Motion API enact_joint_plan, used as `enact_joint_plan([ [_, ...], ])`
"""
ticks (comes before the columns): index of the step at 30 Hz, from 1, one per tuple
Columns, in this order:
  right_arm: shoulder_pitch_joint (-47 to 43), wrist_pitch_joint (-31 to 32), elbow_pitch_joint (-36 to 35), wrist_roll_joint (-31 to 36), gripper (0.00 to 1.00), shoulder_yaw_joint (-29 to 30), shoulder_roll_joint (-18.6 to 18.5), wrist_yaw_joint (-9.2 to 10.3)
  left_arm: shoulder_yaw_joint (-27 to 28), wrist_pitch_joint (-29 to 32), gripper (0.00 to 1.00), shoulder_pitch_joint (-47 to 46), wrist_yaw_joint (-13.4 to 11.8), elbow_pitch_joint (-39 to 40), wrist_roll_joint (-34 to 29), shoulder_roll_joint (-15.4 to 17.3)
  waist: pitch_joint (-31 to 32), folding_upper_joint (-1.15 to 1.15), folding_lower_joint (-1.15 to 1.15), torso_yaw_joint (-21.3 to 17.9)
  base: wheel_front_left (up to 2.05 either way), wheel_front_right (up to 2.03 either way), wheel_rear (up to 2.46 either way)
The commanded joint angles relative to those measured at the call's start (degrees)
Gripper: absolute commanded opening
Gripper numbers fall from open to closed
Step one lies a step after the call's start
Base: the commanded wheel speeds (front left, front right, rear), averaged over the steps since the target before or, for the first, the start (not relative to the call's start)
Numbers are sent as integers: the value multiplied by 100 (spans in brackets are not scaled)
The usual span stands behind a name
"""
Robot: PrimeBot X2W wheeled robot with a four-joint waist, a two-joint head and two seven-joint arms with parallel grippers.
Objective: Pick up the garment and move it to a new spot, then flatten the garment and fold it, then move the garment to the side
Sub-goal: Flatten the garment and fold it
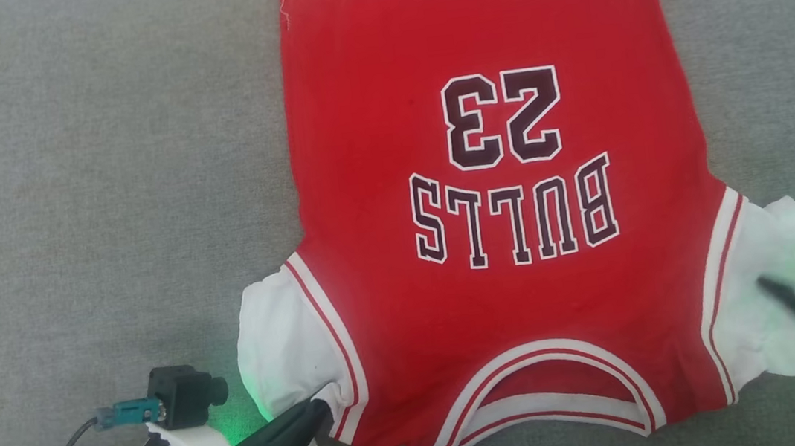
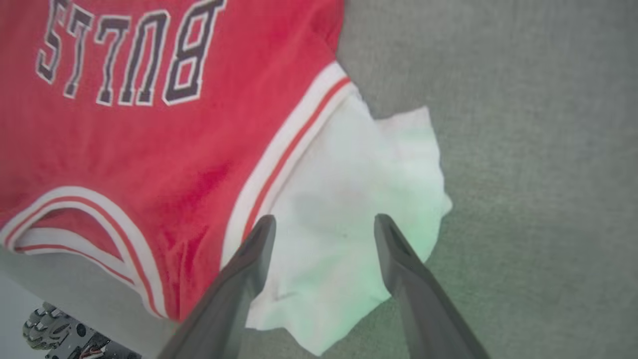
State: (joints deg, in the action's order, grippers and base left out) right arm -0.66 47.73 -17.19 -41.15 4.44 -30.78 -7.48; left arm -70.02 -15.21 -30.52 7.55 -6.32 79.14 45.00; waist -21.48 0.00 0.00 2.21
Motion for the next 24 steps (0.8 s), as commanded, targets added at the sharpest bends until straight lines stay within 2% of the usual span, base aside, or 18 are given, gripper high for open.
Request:
enact_joint_plan([
  [1,201,186,-300,-163,100,265,-83,-2,55,14,0,-11,-18,48,-68,-29,-70,0,0,45,0,0,0],
  [4,833,508,-537,-247,100,641,-228,-2,111,14,0,-149,-15,160,-203,-63,-250,0,0,133,0,0,0],
  [7,1858,754,-247,-36,100,647,-327,-2,65,14,0,-329,-13,185,-377,-116,-488,0,0,271,0,0,0],
  [11,3505,961,637,499,100,244,-255,-2,-27,14,0,-623,-13,216,-502,-245,-845,0,0,512,0,0,0],
  [16,5284,1355,2183,1211,100,-206,15,-2,-157,17,0,-909,-19,219,-623,-411,-1223,0,0,877,0,0,0],
  [19,5969,1660,3024,1569,100,-394,41,-1,-242,18,0,-1024,-20,245,-658,-491,-1384,0,0,1118,0,0,0],
  [24,6729,1863,3813,2109,100,-484,-46,-1,-319,31,0,-1132,-27,274,-642,-559,-1588,0,0,1358,0,0,0],
])
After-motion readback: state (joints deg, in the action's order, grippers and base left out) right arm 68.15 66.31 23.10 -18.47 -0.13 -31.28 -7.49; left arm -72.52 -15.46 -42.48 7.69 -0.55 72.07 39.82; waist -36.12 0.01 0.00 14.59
